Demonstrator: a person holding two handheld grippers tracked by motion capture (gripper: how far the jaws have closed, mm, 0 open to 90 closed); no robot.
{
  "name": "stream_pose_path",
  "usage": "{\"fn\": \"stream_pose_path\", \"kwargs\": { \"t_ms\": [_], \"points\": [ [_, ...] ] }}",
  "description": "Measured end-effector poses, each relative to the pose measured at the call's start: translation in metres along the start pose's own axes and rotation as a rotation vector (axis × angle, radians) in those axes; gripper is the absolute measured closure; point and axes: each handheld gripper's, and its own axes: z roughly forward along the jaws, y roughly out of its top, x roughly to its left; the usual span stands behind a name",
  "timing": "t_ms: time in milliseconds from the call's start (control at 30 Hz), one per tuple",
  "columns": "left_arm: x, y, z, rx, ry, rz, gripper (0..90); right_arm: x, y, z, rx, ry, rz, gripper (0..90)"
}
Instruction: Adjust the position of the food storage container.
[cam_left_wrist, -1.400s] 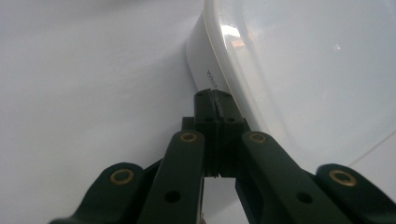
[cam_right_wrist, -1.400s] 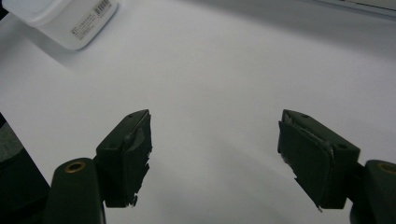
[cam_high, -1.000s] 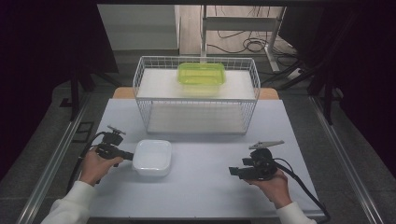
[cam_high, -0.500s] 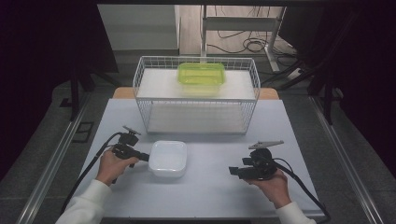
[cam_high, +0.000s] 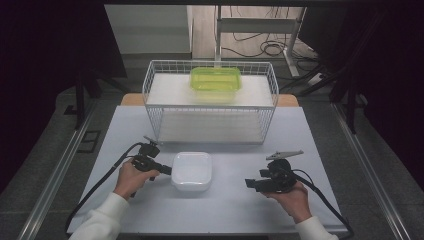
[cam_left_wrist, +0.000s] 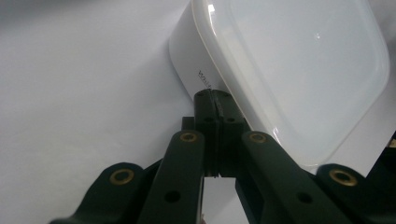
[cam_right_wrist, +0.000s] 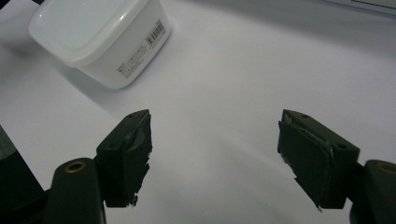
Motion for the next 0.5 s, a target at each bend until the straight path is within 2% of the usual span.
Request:
{"fn": "stream_pose_path", "kwargs": {
  "t_ms": [133,233,500],
  "points": [
    [-0.005,0.004,0.005,-0.001,-0.008,0.007,89.6,0.000,0.000,0.000,0.003,0.000,0.002,26.0],
    [-0.009,0.006,0.010,0.002,-0.043,0.006,89.6,-0.001,0.000,0.000,0.007,0.000,0.001,26.0],
    [-0.020,0.011,0.020,0.000,-0.080,0.015,89.6,-0.001,0.000,0.001,0.011,0.001,0.005,26.0]
  ]
}}
